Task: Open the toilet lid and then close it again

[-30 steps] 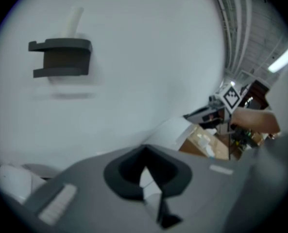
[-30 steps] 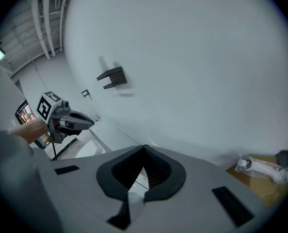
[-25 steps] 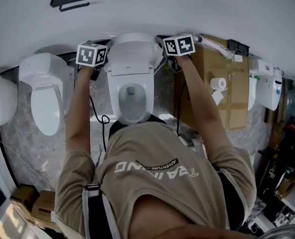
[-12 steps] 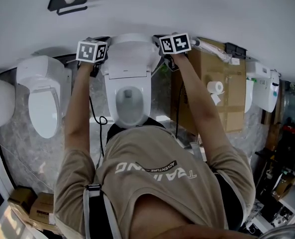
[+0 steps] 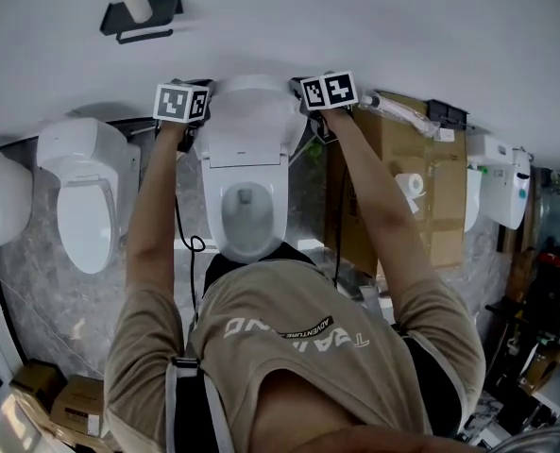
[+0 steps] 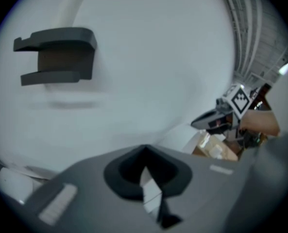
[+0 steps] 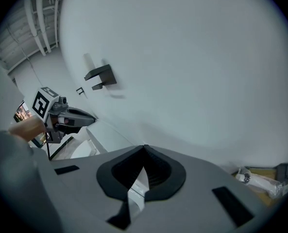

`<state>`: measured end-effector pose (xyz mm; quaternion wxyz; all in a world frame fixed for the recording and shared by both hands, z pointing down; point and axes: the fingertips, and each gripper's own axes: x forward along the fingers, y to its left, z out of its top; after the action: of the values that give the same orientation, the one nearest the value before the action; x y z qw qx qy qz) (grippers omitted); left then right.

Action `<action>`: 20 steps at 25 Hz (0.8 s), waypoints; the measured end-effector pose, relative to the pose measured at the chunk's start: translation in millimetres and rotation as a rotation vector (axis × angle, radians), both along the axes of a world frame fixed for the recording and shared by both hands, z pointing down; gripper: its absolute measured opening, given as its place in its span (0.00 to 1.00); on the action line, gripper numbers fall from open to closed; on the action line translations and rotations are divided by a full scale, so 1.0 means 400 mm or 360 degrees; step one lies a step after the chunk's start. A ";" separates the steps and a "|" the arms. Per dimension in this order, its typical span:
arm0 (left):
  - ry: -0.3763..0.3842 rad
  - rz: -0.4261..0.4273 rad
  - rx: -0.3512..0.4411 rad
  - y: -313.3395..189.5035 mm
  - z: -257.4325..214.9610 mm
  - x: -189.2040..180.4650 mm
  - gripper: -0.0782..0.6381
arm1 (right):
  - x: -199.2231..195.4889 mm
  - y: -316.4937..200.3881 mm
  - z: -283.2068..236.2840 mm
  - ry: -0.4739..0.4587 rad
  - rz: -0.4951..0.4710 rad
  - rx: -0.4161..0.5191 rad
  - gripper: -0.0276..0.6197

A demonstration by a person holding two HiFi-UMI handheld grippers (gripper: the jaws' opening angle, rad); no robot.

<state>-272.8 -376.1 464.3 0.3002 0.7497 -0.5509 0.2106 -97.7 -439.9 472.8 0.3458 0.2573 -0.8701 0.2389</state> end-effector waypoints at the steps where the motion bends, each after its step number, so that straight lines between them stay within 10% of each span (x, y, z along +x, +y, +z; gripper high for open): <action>1: -0.0001 0.0002 -0.0005 -0.004 0.002 -0.002 0.12 | -0.002 -0.005 0.001 0.0000 -0.0003 -0.0001 0.06; 11: -0.0057 -0.0030 0.0018 -0.017 -0.002 -0.010 0.12 | -0.010 -0.015 -0.002 0.0018 -0.0032 0.0049 0.06; 20: -0.0164 -0.0154 0.0182 0.039 -0.020 -0.007 0.12 | 0.007 0.042 -0.033 0.0068 0.0011 0.0391 0.06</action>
<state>-275.4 -360.5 456.4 0.2381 0.7263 -0.6123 0.2023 -94.7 -423.2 459.7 0.3294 0.3059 -0.8843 0.1262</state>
